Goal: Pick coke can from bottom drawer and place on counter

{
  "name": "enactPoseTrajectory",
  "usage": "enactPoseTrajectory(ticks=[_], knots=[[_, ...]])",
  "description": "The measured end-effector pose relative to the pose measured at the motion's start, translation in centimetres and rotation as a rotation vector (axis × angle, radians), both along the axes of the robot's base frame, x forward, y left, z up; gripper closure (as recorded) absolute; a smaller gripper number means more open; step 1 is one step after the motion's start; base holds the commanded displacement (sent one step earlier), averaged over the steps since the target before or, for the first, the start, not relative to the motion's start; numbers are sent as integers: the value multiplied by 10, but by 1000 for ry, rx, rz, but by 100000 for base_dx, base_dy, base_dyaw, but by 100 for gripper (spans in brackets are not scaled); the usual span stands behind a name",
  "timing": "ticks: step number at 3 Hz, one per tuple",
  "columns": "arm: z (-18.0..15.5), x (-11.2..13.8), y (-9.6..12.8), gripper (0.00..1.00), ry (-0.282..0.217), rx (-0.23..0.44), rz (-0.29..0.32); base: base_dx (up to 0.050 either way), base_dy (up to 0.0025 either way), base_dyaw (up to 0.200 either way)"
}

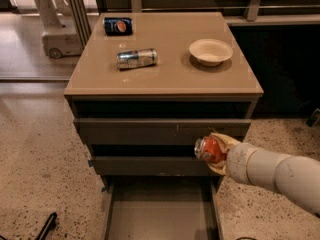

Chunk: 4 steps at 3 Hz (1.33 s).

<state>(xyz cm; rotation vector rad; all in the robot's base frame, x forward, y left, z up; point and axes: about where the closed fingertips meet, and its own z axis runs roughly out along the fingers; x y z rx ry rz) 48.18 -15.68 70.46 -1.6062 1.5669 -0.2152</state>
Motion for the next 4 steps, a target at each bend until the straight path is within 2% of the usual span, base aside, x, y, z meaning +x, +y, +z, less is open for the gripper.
enactPoseTrajectory(ticks=[1,2,3,4], knots=[[74,2,18,100,-125,-49,33,0,0,0],[133,12,37,100,-202,-108,59,0,0,0],[133,12,37,100,-202,-108,59,0,0,0],[127,11,30,100,-193,-88,9,0,0,0]])
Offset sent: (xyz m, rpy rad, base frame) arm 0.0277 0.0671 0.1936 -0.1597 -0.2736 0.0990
